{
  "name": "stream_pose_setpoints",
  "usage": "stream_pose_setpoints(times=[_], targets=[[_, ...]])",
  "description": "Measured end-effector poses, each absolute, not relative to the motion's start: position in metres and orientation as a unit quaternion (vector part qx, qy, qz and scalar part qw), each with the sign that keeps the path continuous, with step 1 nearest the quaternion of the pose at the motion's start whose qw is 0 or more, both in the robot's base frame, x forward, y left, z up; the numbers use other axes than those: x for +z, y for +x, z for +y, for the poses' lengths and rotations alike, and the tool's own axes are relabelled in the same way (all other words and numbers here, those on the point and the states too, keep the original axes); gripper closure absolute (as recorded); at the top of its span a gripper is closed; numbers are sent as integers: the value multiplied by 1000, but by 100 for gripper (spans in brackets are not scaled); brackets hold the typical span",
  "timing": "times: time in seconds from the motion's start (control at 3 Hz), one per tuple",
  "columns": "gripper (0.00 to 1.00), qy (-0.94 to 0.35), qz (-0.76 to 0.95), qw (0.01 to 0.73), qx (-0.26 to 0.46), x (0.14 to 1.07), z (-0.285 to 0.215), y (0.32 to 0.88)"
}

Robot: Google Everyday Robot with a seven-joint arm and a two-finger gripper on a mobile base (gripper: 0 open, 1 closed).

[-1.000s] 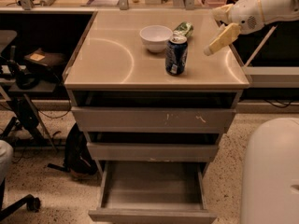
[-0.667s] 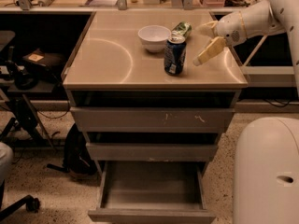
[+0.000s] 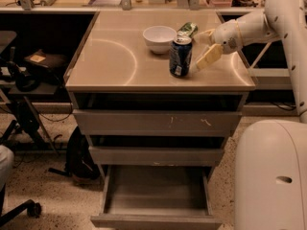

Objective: Place pepsi can into bottom drawer

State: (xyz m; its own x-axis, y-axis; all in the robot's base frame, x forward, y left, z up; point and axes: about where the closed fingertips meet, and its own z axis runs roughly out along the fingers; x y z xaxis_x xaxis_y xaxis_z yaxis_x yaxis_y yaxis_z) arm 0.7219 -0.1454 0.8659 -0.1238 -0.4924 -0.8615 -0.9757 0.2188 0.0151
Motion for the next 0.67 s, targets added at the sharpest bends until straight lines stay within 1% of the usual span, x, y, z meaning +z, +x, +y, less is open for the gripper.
stream_pose_setpoints(times=[0.33,0.67], targets=[[0,-548,665,367,350,847,-119,720],[0,-548,665,366,351,846,-119,720]])
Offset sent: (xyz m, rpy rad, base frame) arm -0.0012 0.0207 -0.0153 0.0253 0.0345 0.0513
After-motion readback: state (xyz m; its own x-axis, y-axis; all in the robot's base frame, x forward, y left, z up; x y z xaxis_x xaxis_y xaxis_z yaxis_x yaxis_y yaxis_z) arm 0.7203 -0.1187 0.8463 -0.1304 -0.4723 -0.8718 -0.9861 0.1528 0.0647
